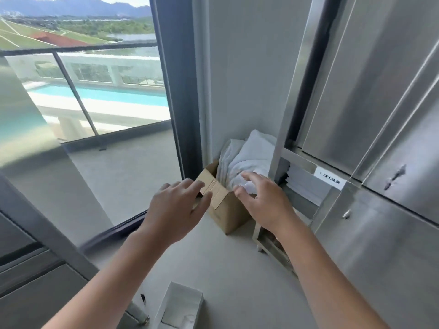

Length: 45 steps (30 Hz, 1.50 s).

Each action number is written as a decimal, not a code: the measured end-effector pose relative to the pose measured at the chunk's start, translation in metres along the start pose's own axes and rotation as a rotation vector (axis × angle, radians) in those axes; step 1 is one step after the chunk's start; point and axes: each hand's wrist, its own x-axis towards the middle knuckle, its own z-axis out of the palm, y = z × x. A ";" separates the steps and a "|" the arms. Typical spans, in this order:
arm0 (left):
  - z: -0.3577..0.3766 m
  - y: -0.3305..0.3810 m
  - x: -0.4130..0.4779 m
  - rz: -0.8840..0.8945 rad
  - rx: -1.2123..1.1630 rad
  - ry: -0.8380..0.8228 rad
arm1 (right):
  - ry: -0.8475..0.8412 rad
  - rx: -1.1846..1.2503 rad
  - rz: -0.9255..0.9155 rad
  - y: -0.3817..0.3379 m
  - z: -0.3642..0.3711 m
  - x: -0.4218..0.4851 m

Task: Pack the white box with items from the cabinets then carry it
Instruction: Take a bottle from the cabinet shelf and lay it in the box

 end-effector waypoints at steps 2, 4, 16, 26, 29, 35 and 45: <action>0.006 -0.005 0.011 0.054 -0.031 -0.019 | 0.047 -0.006 0.070 0.000 -0.001 -0.010; 0.015 -0.002 0.022 0.119 -0.083 -0.042 | 0.106 -0.013 0.152 0.005 -0.001 -0.024; 0.058 0.134 0.048 0.548 -0.286 -0.104 | 0.344 -0.166 0.567 0.079 -0.072 -0.124; 0.057 0.155 0.090 0.525 -0.252 -0.015 | 0.349 -0.135 0.501 0.112 -0.094 -0.093; 0.053 0.153 0.098 0.497 -0.236 0.018 | 0.330 -0.120 0.453 0.119 -0.098 -0.076; 0.053 0.148 0.106 0.417 -0.133 0.051 | 0.259 -0.079 0.348 0.130 -0.099 -0.050; 0.060 0.184 0.132 0.462 -0.135 0.004 | 0.317 -0.070 0.371 0.159 -0.122 -0.046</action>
